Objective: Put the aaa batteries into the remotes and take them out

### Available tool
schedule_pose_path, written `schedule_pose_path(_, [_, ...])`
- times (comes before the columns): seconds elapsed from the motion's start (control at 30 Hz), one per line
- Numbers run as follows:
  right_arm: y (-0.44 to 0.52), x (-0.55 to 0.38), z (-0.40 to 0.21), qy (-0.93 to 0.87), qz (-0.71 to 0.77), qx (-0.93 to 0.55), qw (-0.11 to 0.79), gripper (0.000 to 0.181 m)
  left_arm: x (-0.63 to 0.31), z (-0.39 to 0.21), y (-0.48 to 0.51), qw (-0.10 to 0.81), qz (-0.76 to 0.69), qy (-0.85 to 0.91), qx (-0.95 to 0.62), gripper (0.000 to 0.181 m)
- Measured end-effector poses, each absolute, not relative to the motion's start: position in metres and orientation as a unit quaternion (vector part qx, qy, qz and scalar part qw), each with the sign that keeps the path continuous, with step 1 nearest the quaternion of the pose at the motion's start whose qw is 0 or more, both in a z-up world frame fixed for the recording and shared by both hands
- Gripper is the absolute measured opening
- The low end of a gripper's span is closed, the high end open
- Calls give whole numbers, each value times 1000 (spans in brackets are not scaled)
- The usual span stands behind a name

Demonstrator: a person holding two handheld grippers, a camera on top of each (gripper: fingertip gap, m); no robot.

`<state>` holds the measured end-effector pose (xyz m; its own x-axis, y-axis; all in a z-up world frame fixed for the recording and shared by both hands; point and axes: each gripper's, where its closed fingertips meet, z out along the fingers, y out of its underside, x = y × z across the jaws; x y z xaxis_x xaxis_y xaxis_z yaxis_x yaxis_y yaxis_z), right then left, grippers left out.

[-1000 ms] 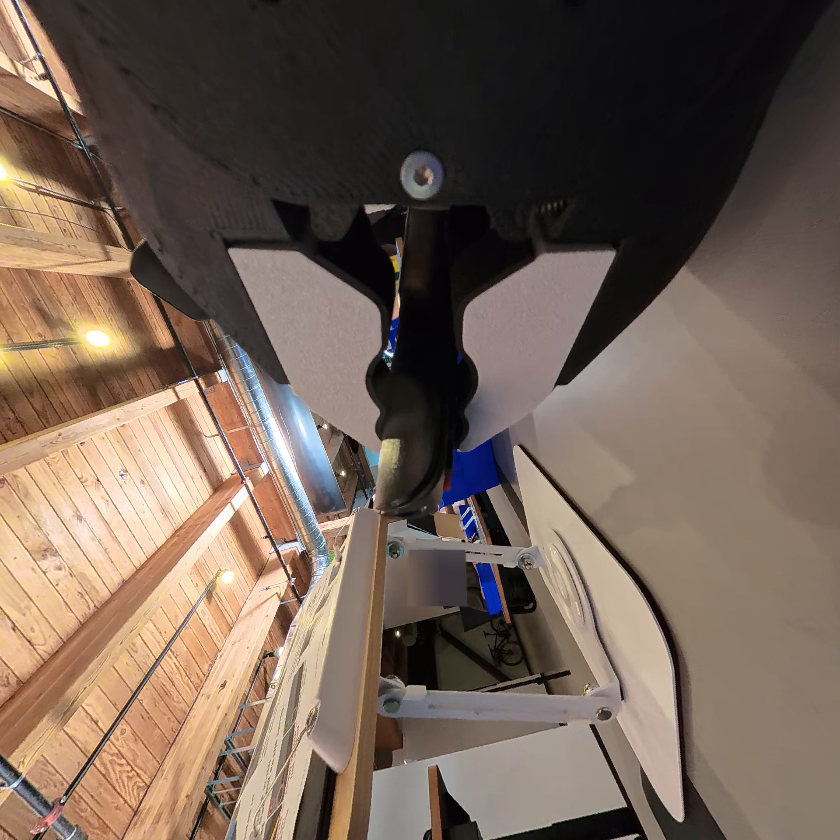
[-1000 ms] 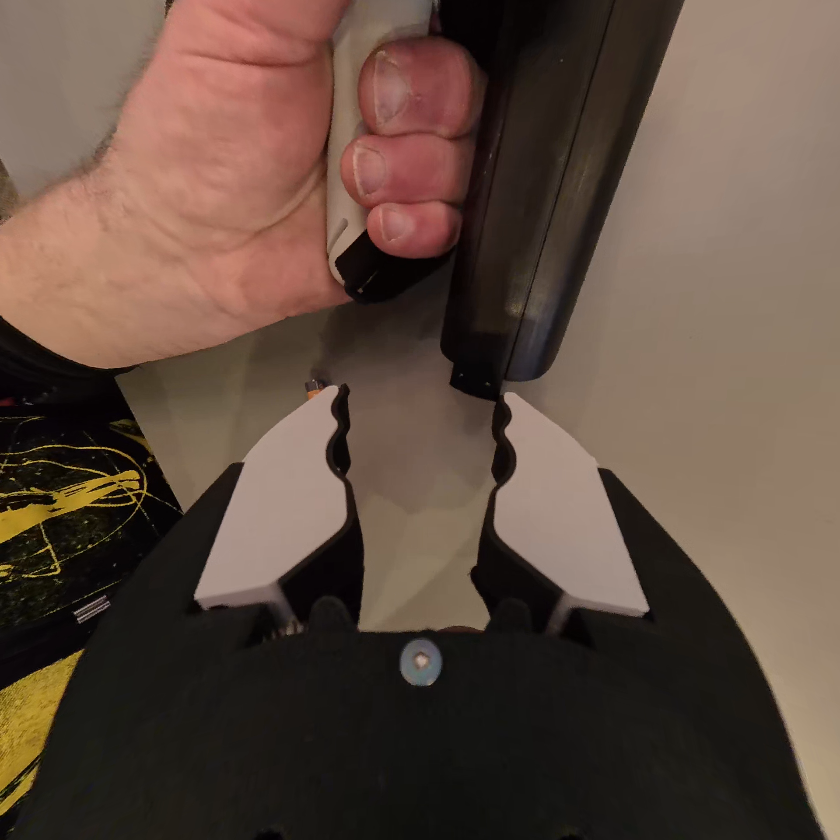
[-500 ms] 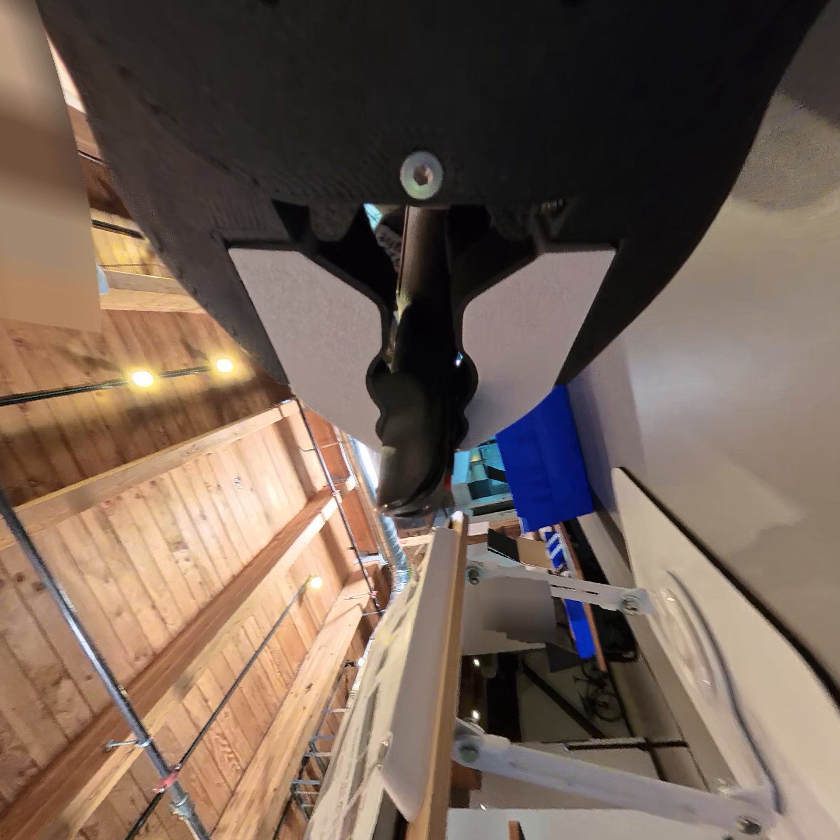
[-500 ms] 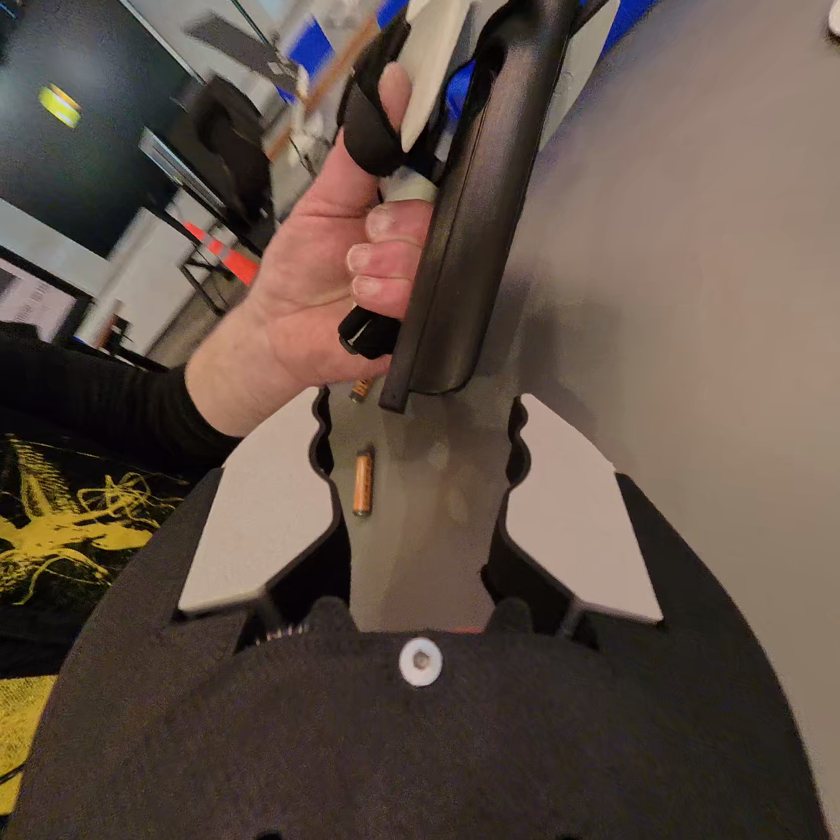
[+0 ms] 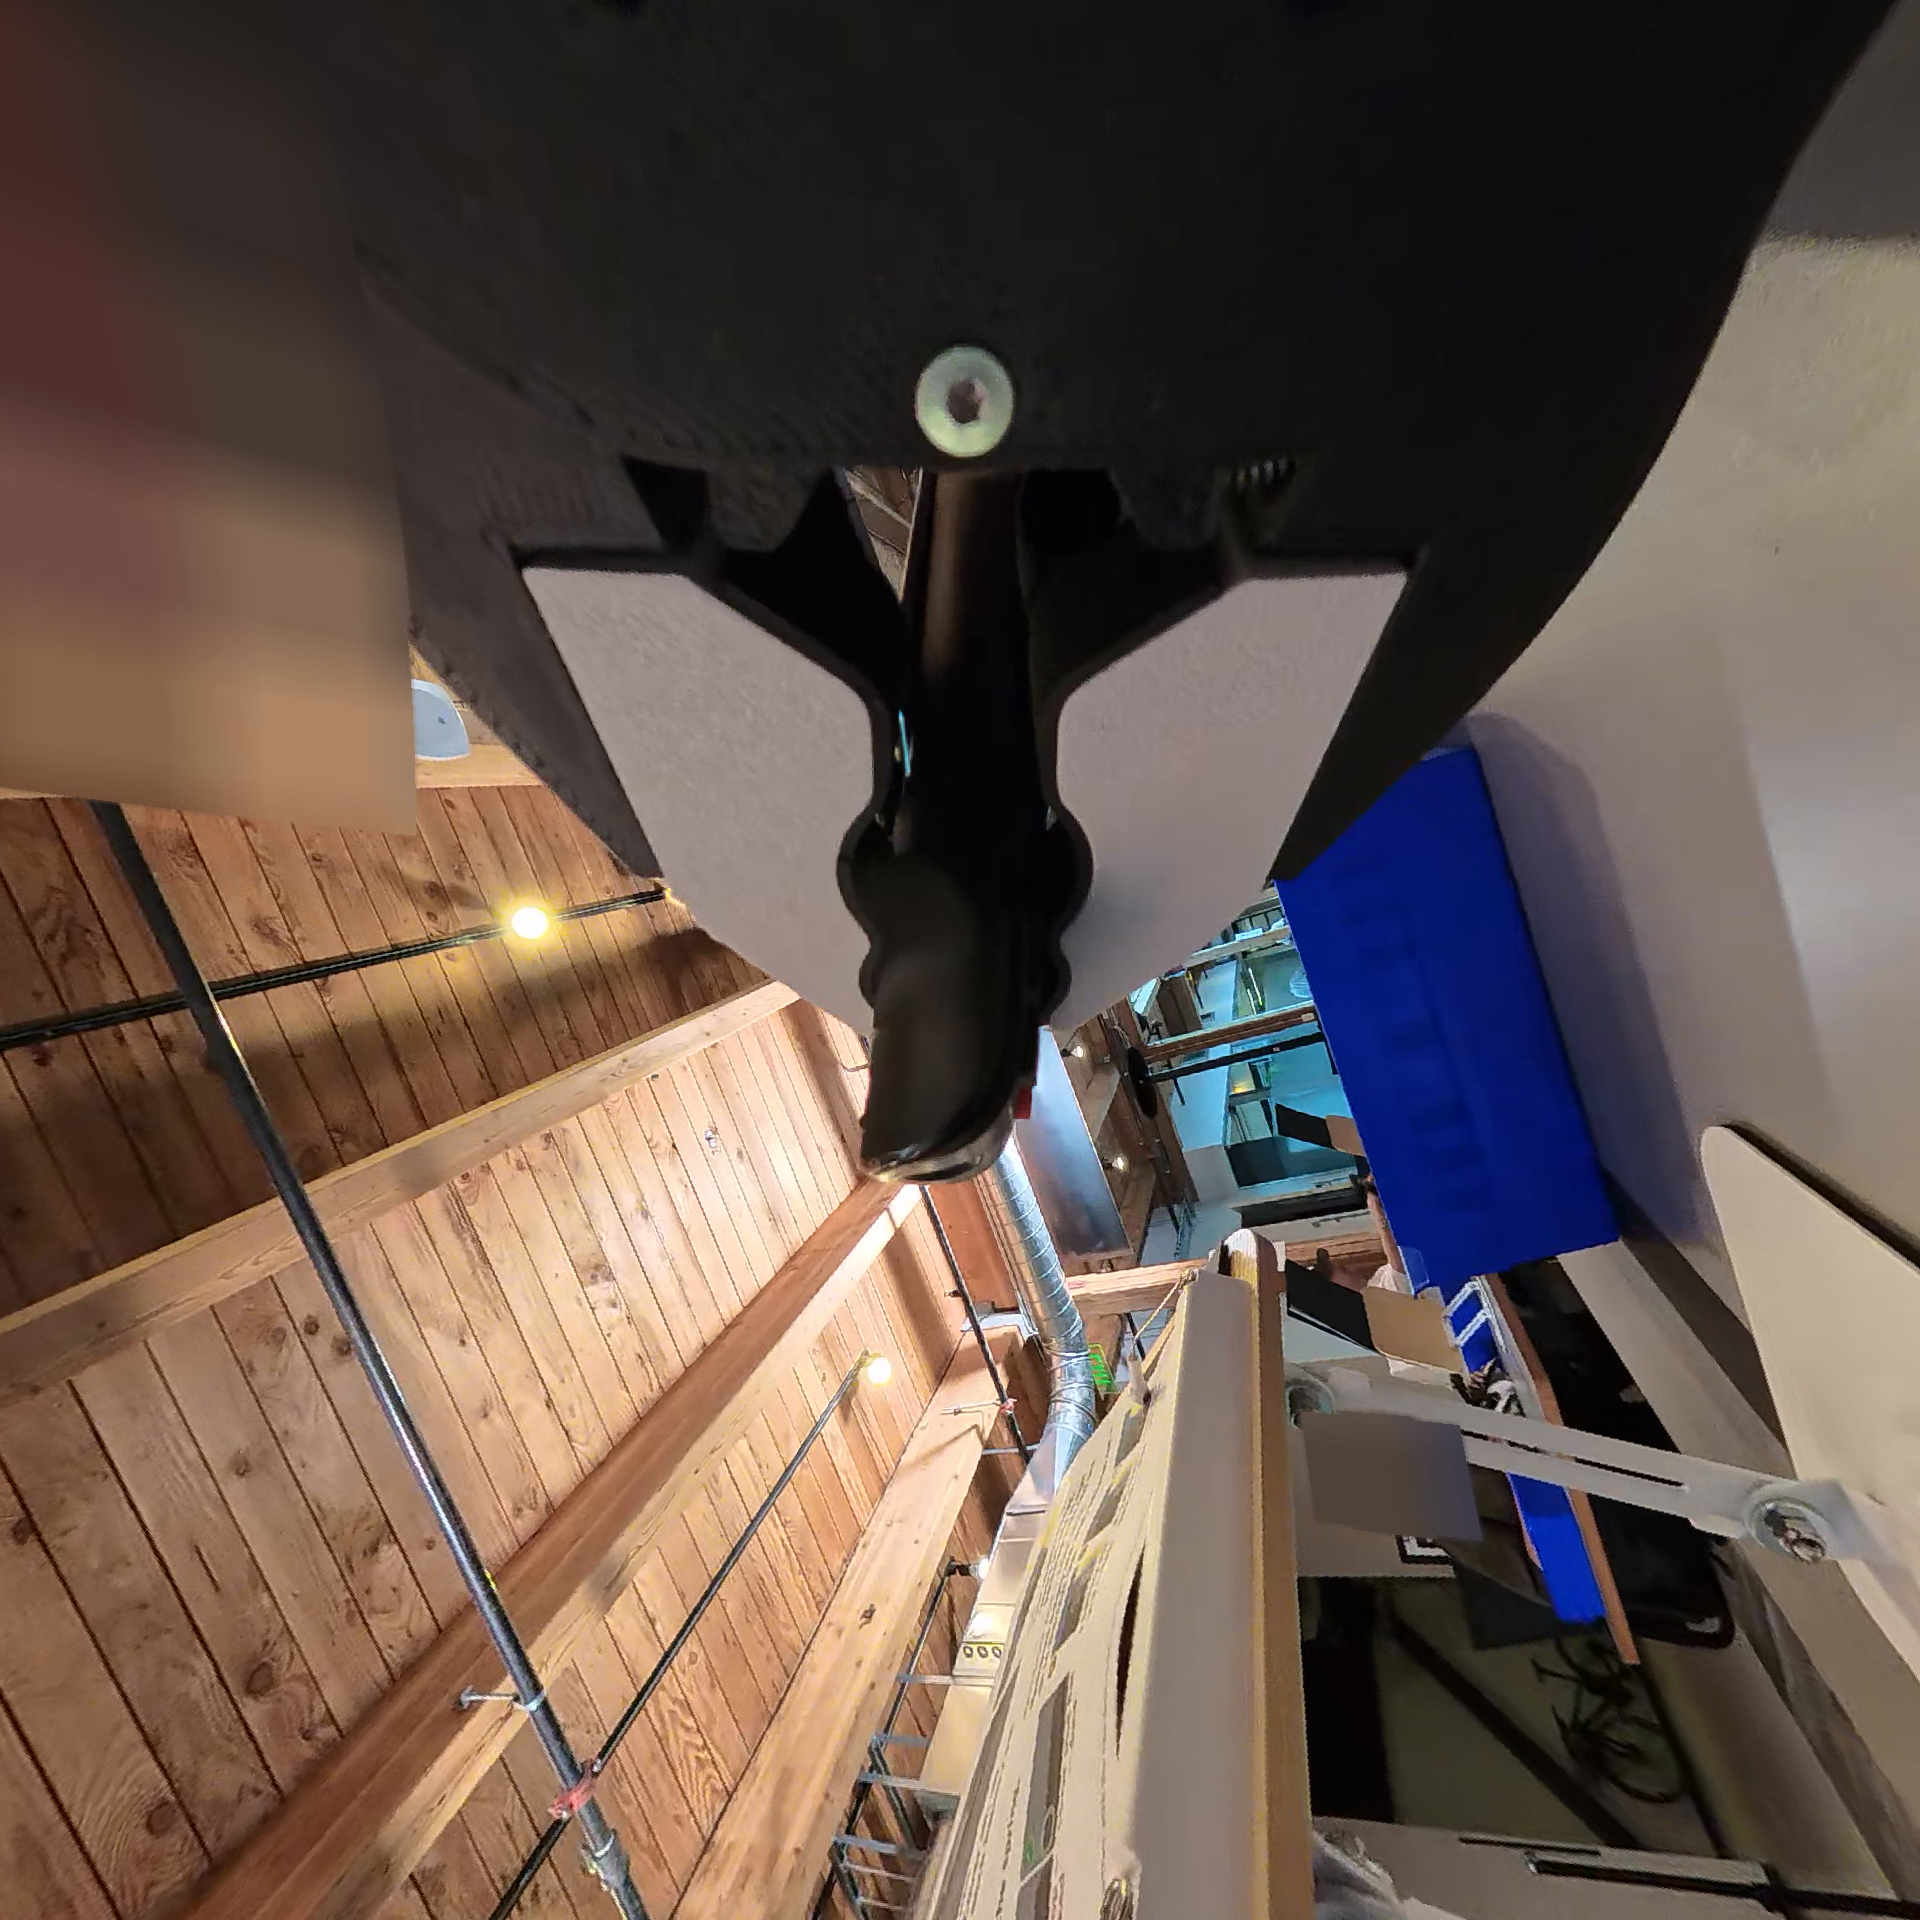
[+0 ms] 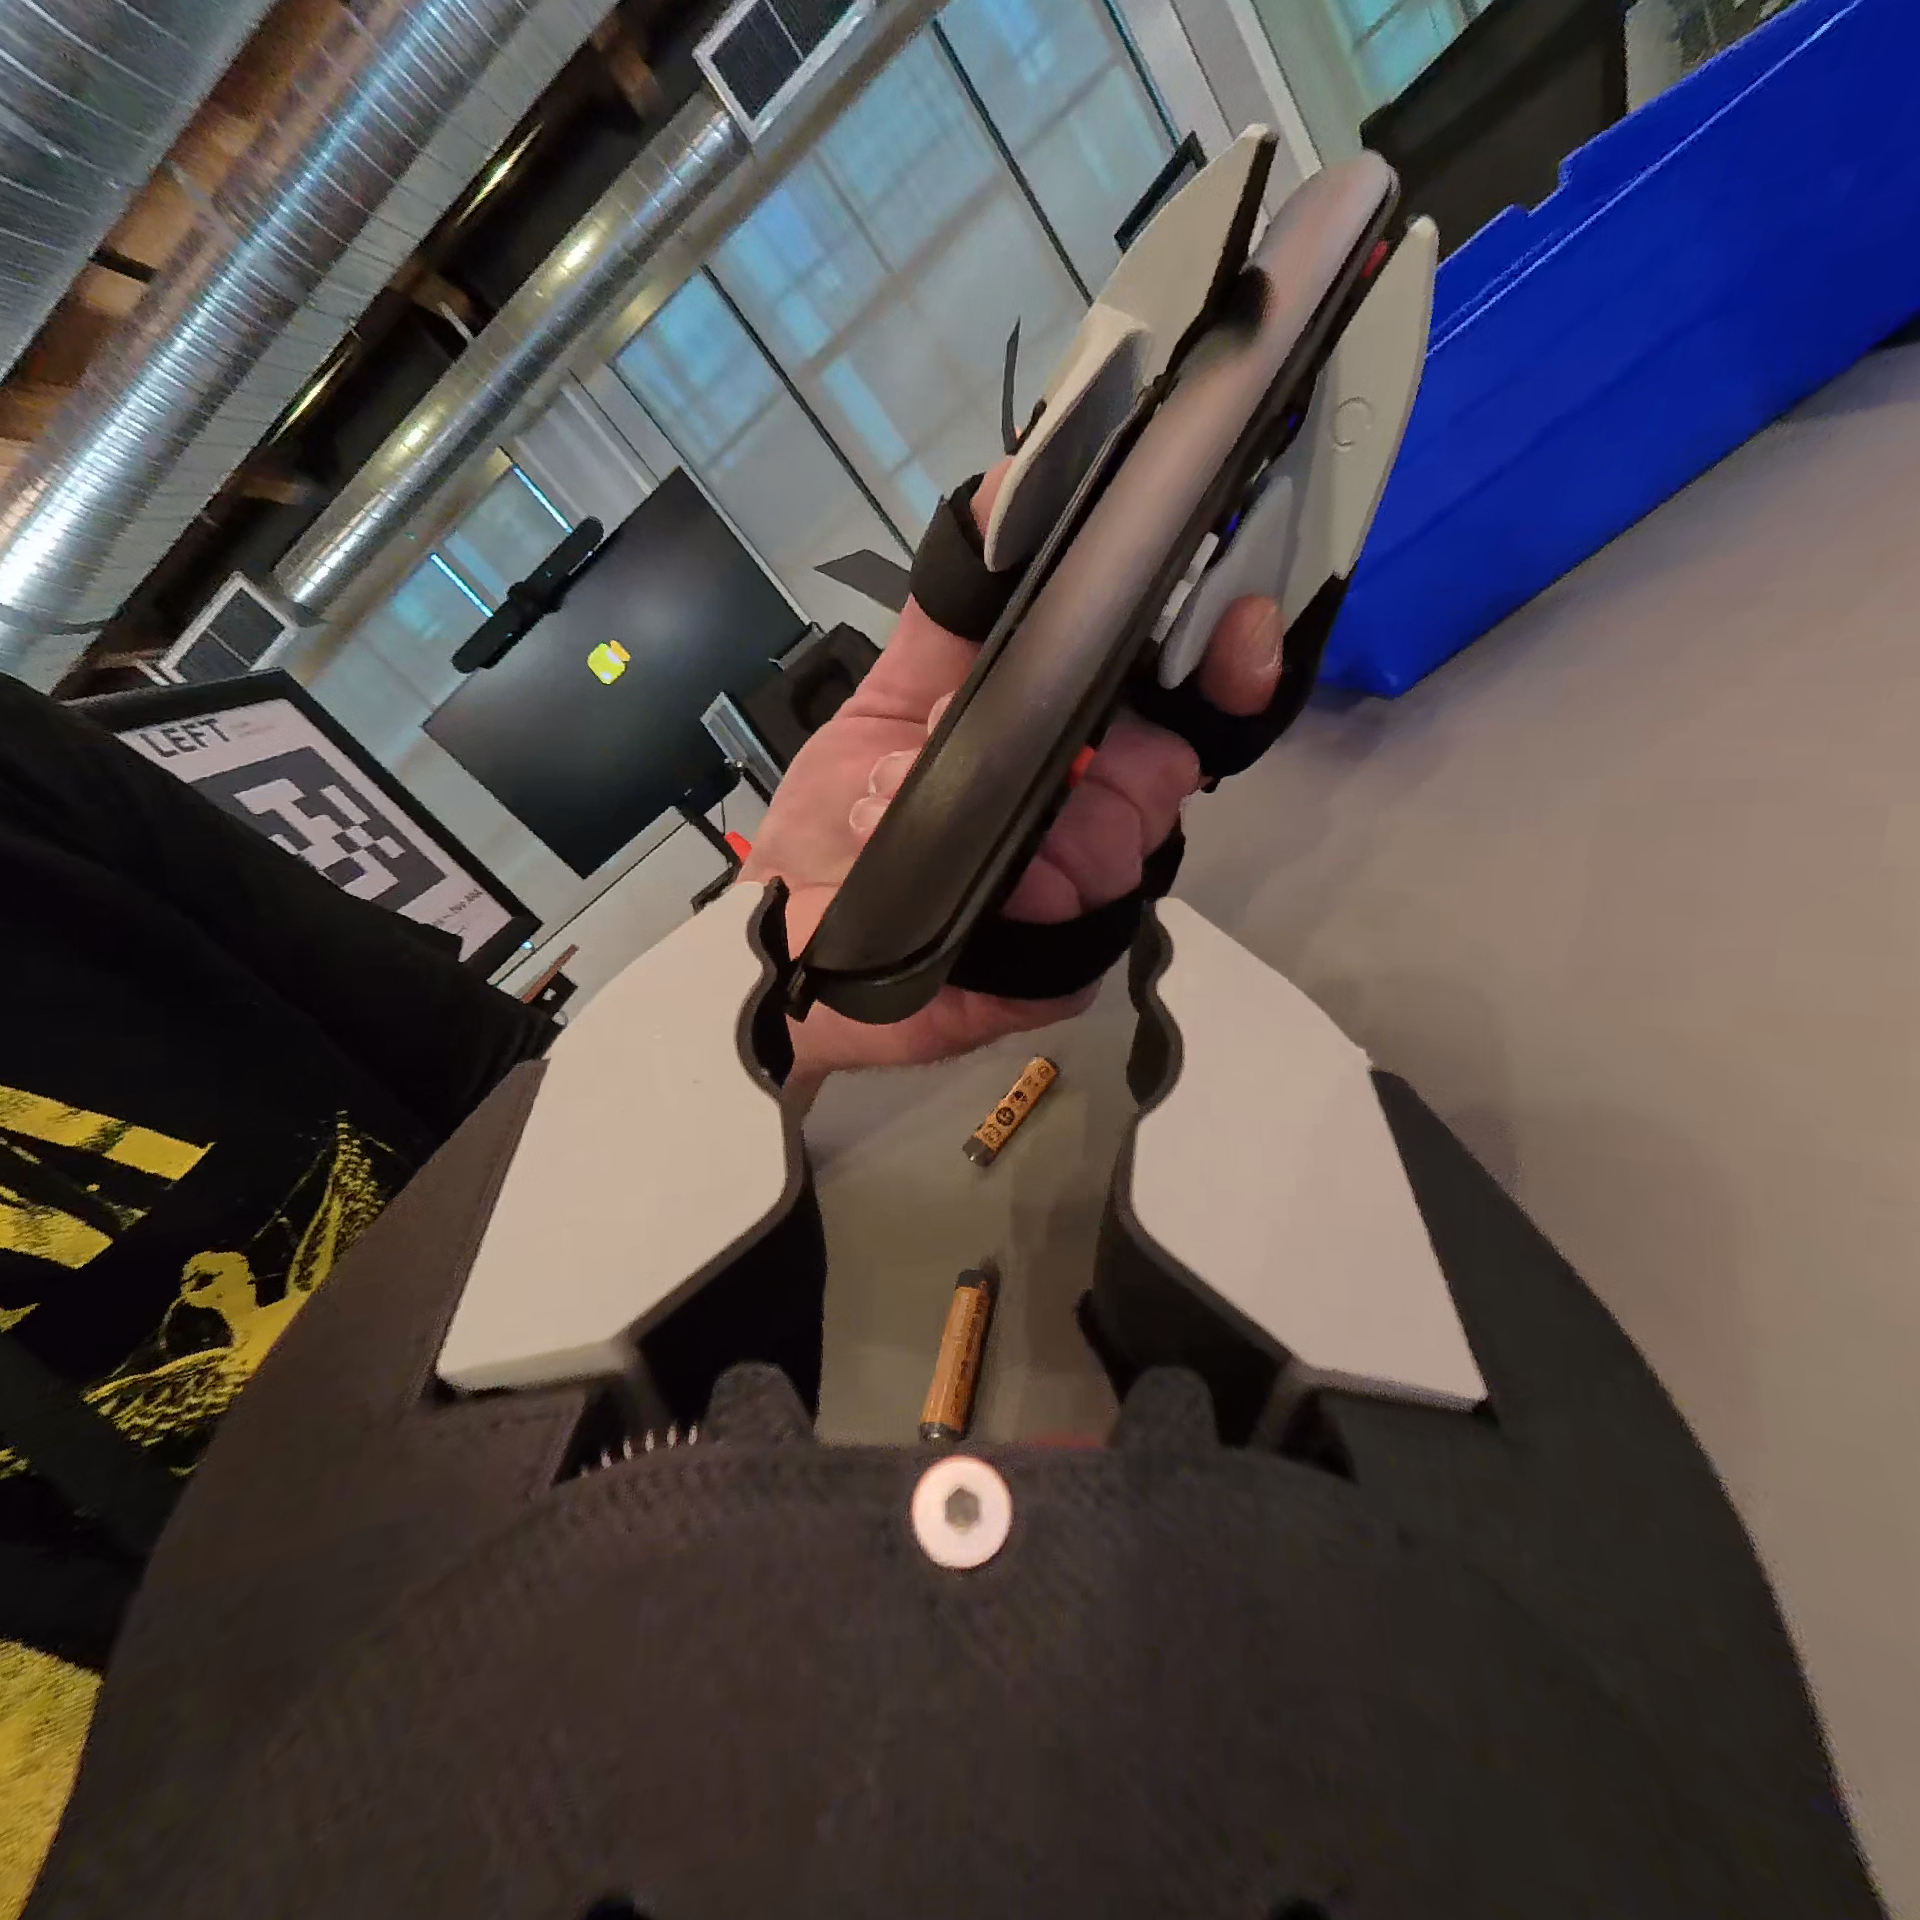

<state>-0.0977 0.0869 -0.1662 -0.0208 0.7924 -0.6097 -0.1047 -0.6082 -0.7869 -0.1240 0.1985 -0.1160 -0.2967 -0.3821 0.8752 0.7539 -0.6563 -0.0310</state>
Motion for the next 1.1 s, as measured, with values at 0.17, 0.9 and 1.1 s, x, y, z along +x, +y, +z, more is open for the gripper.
schedule_pose_path(0.17, [89, -94, -162, -262, 664, -609, 347, 68, -127, -121, 201, 368, -772, -208, -474, 25])
schedule_pose_path(0.9, [78, -78, -169, -128, 650, -674, 328, 5, -139, -116, 201, 446, -718, -189, -500, 25])
schedule_pose_path(1.1, [79, -76, -164, -100, 669, -660, 327, 1, -142, -116, 202, 458, -709, -187, -503, 24])
